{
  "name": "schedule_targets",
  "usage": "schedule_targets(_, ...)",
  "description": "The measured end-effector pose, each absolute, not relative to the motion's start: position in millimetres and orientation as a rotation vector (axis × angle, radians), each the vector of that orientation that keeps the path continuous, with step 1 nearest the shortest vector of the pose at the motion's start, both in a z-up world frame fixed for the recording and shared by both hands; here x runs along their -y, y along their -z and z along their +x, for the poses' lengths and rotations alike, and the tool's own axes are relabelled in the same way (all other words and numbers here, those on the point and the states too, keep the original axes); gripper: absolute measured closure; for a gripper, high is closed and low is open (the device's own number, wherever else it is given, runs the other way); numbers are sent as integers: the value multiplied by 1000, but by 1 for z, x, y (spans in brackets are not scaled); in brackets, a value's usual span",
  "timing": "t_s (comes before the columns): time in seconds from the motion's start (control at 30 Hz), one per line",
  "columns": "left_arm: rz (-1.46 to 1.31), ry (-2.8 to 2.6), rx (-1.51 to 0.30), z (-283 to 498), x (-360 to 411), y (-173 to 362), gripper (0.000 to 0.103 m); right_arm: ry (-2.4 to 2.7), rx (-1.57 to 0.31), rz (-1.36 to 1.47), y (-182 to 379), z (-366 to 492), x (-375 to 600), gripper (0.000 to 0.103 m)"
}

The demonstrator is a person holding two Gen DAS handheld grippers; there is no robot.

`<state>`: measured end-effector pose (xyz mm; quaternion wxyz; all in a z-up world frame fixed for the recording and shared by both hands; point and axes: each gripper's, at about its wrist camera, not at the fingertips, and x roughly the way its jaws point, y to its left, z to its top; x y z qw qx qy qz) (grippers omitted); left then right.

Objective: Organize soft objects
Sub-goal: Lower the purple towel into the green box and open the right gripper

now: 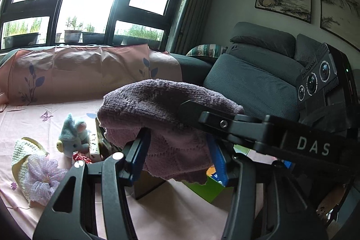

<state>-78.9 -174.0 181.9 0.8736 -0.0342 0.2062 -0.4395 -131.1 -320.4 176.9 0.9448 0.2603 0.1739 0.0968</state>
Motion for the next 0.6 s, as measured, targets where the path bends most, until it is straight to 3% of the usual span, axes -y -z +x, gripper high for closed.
schedule_targets(0.6, 104, 1060, -515, -70, 306, -165, 52, 3, -293, 866, -130, -145, 439, 73)
